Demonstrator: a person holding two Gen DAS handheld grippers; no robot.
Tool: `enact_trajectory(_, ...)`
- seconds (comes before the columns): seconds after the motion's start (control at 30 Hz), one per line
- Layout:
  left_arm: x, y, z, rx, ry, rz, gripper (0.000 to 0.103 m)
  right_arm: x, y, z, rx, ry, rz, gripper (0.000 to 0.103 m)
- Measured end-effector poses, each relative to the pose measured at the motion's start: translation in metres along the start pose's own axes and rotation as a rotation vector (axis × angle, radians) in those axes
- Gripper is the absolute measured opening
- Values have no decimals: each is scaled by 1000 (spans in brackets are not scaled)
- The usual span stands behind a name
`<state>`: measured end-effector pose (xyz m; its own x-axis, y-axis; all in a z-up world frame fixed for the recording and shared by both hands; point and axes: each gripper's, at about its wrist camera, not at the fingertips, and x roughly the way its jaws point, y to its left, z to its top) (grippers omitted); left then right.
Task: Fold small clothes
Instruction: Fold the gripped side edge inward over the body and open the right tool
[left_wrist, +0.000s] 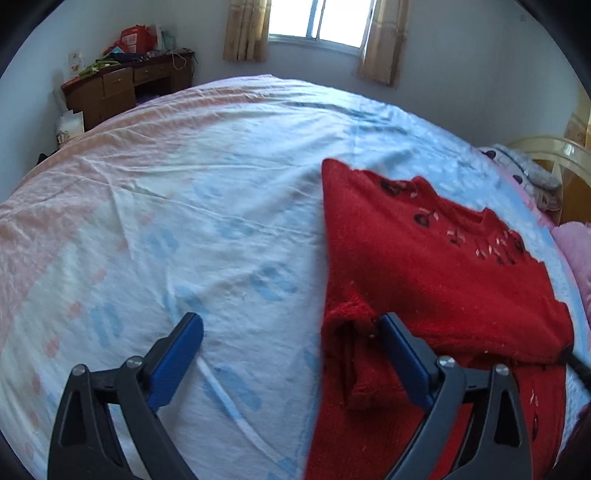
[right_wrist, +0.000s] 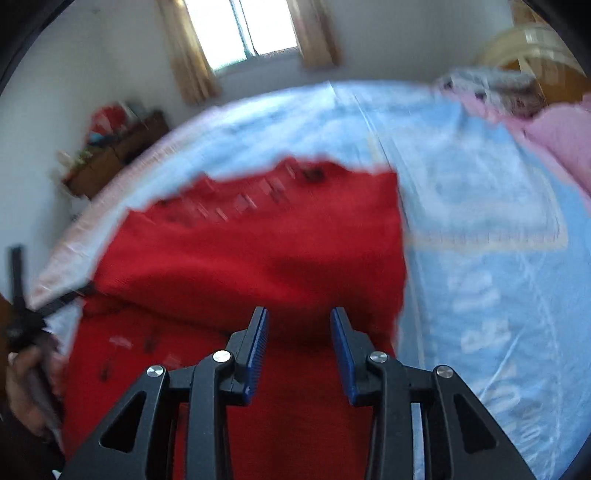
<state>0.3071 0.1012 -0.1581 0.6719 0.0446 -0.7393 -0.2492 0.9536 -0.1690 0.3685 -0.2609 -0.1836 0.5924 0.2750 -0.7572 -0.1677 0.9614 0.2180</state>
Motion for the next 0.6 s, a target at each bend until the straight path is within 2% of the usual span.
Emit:
enact_trajectory(0.1, 0, -6, -2, 33, 6, 17, 101, -3, -5, -4, -3, -13, 20, 36)
enact_trajectory(0.27, -3, -16, -5, 79, -12, 75, 103, -1, -3, -9, -44, -26, -4, 36)
enact_trajectory(0.6, -11, -21, -13, 129, -46, 133, 103, -5, 0, -17, -71, -61, -48, 36)
